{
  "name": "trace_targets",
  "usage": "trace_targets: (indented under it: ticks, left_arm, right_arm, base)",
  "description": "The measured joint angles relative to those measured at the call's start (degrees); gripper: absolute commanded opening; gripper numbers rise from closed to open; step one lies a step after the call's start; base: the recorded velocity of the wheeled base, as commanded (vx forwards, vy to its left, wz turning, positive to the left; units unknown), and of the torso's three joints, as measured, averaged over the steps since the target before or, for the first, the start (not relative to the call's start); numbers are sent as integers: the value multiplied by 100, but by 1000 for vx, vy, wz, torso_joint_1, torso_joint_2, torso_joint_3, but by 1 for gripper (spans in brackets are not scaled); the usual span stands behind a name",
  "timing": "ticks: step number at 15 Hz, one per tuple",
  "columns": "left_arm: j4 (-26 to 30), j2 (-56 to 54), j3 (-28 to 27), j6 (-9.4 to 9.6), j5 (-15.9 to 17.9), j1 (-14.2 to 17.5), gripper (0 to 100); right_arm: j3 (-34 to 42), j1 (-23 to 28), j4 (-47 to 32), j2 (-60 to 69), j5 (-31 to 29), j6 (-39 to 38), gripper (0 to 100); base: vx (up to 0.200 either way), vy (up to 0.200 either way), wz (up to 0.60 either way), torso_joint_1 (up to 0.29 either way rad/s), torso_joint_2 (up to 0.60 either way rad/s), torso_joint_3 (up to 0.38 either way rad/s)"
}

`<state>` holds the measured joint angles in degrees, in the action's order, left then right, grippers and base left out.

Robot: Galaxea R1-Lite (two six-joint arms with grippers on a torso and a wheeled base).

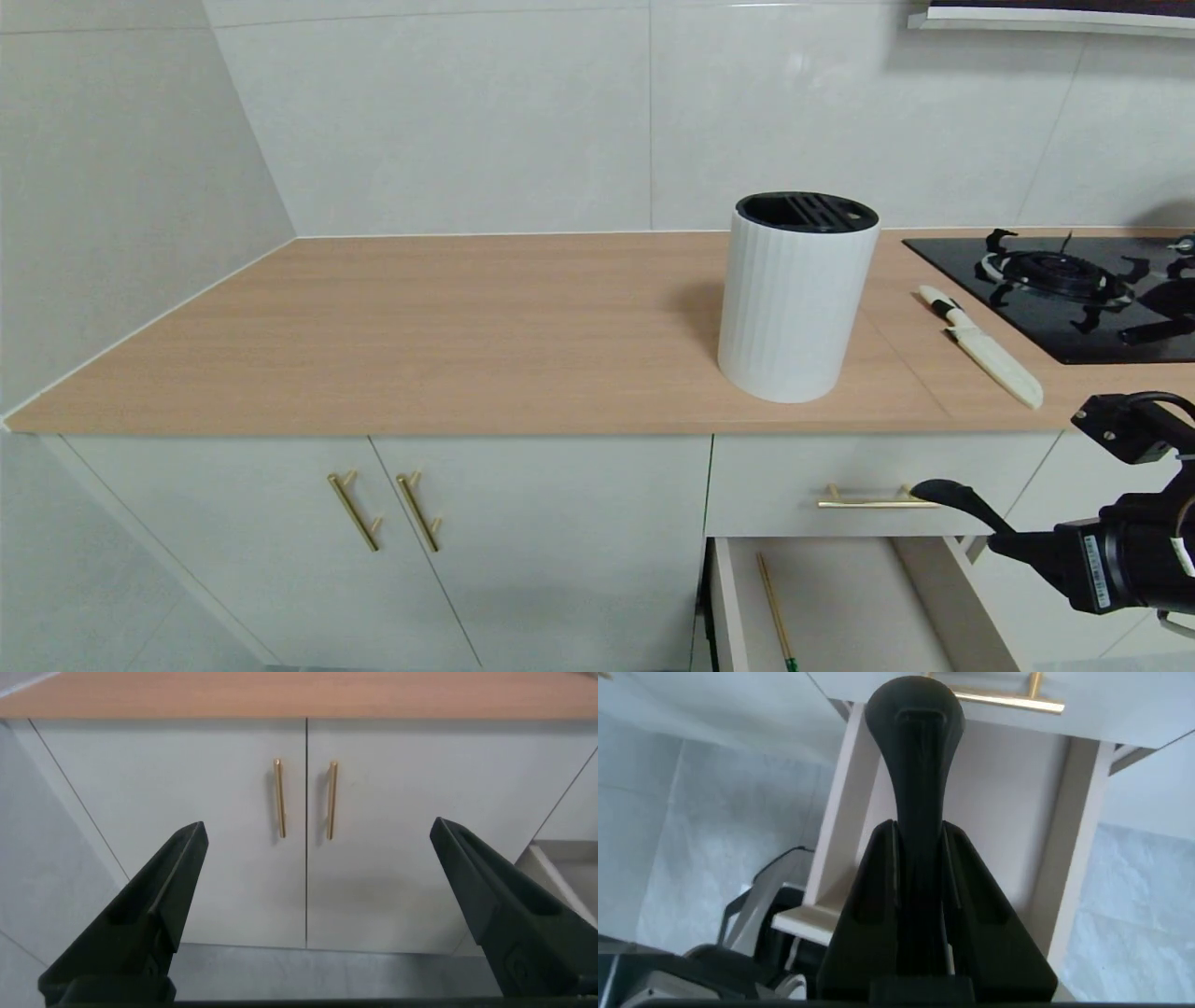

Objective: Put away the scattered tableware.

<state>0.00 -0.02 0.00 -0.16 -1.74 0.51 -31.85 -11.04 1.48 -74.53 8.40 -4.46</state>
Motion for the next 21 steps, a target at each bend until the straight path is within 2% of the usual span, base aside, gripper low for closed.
trace_targets:
  ticks: [16, 21]
  left_arm:
    - [0, 0, 0, 2, 0, 0, 100]
    - [0, 0, 0, 2, 0, 0, 100]
  right_arm:
    - [363, -72, 664, -592, -33, 15, 0]
    - [424, -72, 769, -628, -38, 17, 0]
  base:
    - [0, 0, 0, -152, 467, 308]
    - [0, 0, 0, -18, 89, 66]
